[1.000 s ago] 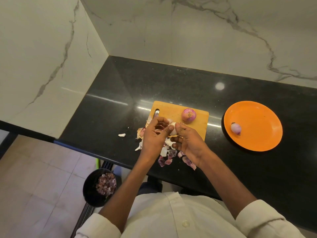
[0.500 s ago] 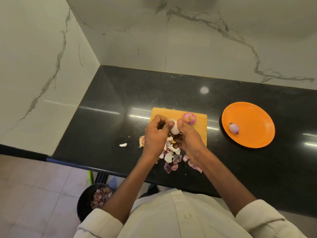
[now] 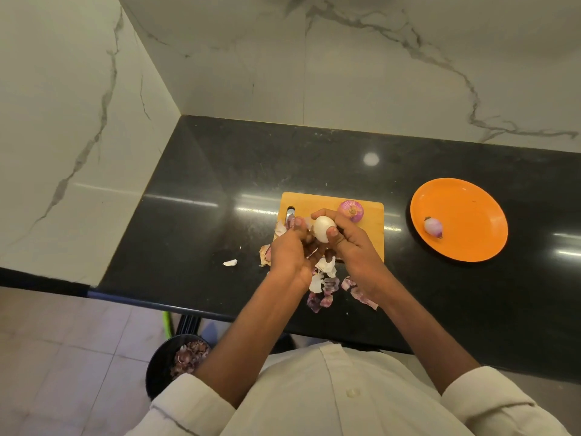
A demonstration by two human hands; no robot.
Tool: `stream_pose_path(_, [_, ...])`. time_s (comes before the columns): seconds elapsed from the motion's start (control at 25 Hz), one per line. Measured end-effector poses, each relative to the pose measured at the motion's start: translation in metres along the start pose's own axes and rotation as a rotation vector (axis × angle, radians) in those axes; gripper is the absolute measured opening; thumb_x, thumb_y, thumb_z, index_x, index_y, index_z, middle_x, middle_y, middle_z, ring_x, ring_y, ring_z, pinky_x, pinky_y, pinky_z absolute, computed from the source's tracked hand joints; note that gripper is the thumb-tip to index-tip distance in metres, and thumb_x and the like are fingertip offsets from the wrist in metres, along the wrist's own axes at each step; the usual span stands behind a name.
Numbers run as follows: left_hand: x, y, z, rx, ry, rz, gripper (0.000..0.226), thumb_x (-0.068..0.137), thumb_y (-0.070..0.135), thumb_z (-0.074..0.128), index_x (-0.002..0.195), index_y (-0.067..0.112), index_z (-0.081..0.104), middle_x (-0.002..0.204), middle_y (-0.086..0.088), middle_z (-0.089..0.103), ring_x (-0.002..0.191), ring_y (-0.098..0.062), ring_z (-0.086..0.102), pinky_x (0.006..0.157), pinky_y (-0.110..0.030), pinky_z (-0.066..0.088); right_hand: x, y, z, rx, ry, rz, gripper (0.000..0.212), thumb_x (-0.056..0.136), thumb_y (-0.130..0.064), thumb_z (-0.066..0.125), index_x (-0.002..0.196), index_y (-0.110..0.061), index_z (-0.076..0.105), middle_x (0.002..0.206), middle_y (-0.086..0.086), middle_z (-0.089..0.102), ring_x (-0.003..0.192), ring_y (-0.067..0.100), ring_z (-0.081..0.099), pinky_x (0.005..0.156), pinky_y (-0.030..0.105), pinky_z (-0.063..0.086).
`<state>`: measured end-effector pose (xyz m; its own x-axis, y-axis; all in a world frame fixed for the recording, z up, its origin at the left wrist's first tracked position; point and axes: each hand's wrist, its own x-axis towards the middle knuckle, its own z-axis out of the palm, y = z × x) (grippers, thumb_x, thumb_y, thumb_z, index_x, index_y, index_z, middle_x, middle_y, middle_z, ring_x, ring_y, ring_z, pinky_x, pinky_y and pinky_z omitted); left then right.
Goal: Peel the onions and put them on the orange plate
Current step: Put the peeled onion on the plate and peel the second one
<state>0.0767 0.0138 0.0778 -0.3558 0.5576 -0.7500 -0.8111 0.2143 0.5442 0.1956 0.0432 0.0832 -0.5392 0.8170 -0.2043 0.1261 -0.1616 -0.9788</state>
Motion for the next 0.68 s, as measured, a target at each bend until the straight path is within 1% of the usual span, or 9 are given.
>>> stream_pose_path(0.08, [0.005,0.001,-0.005,-0.076,-0.022,-0.025,0.029,0.105,0.027,0.067,0.115,0.0,0.066,0.096,-0.017,0.069,0.079,-0.027,0.07,0.056,-0.034,0.063,-0.002,0.0,-0.002,0.017,-0.037,-0.024,0.033,0.111,-0.014,0.045,0.138,-0.016,0.064,0.121,-0.012,0.07,0.105,0.005,0.065,0.085,0.023,0.054])
stream_pose_path(0.16, [0.004,-0.005,-0.008,0.018,-0.041,0.047,0.03,0.105,0.023,0.066,0.121,-0.003,0.068,0.104,-0.019,0.072,0.085,-0.026,0.072,0.068,-0.036,0.066,0.0,0.0,-0.005,0.128,0.011,0.041,0.033,0.112,-0.013,0.045,0.138,-0.016,0.065,0.122,-0.006,0.071,0.107,0.009,0.067,0.085,0.025,0.056])
stream_pose_path(0.24, [0.002,-0.012,-0.011,0.098,-0.042,0.14,0.02,0.107,0.017,0.062,0.115,0.0,0.071,0.106,-0.019,0.074,0.094,-0.028,0.073,0.084,-0.04,0.066,0.003,0.0,-0.007,0.338,0.05,0.15,0.033,0.112,-0.012,0.044,0.138,-0.011,0.065,0.12,0.006,0.071,0.101,0.016,0.067,0.078,0.028,0.057])
stream_pose_path(0.28, [0.001,-0.014,-0.012,0.114,-0.053,0.186,0.018,0.107,0.016,0.062,0.112,0.001,0.072,0.104,-0.019,0.075,0.097,-0.03,0.073,0.087,-0.042,0.065,0.004,0.0,-0.008,0.427,0.055,0.196,0.033,0.112,-0.012,0.044,0.137,-0.009,0.064,0.118,0.01,0.072,0.096,0.016,0.067,0.074,0.027,0.057])
stream_pose_path(0.36, [-0.001,-0.016,-0.013,0.153,-0.109,0.283,0.023,0.106,0.022,0.065,0.113,0.001,0.071,0.104,-0.019,0.076,0.096,-0.029,0.074,0.087,-0.042,0.064,0.005,-0.002,-0.01,0.532,0.064,0.247,0.033,0.112,-0.013,0.044,0.137,-0.006,0.063,0.113,0.012,0.073,0.087,0.016,0.066,0.068,0.026,0.056])
stream_pose_path(0.44, [-0.005,-0.018,-0.012,0.283,-0.161,0.404,0.027,0.103,0.025,0.069,0.114,0.0,0.07,0.109,-0.02,0.076,0.095,-0.025,0.075,0.083,-0.037,0.065,0.005,-0.003,-0.011,0.575,0.071,0.255,0.034,0.112,-0.014,0.043,0.139,-0.005,0.061,0.109,0.012,0.073,0.083,0.017,0.065,0.066,0.026,0.057])
stream_pose_path(0.48, [-0.005,-0.019,-0.012,0.349,-0.17,0.457,0.025,0.101,0.023,0.072,0.112,0.0,0.07,0.111,-0.021,0.075,0.096,-0.024,0.075,0.08,-0.034,0.064,0.005,-0.003,-0.011,0.566,0.077,0.254,0.034,0.112,-0.013,0.043,0.14,-0.005,0.061,0.112,0.012,0.073,0.086,0.018,0.067,0.067,0.027,0.058])
stream_pose_path(0.56, [-0.005,-0.022,-0.011,0.411,-0.159,0.522,0.023,0.098,0.019,0.076,0.108,0.0,0.069,0.109,-0.023,0.073,0.096,-0.025,0.073,0.076,-0.031,0.064,0.004,-0.003,-0.01,0.506,0.088,0.243,0.033,0.112,-0.013,0.043,0.138,-0.007,0.063,0.12,0.014,0.071,0.097,0.022,0.069,0.075,0.03,0.062])
stream_pose_path(0.68, [0.0,-0.028,-0.007,0.383,-0.093,0.514,0.023,0.097,0.026,0.077,0.098,0.003,0.074,0.103,-0.022,0.075,0.101,-0.029,0.071,0.083,-0.042,0.065,0.002,-0.003,-0.008,0.474,0.093,0.213,0.03,0.111,-0.011,0.045,0.133,-0.01,0.065,0.125,0.012,0.071,0.106,0.021,0.071,0.088,0.036,0.06])
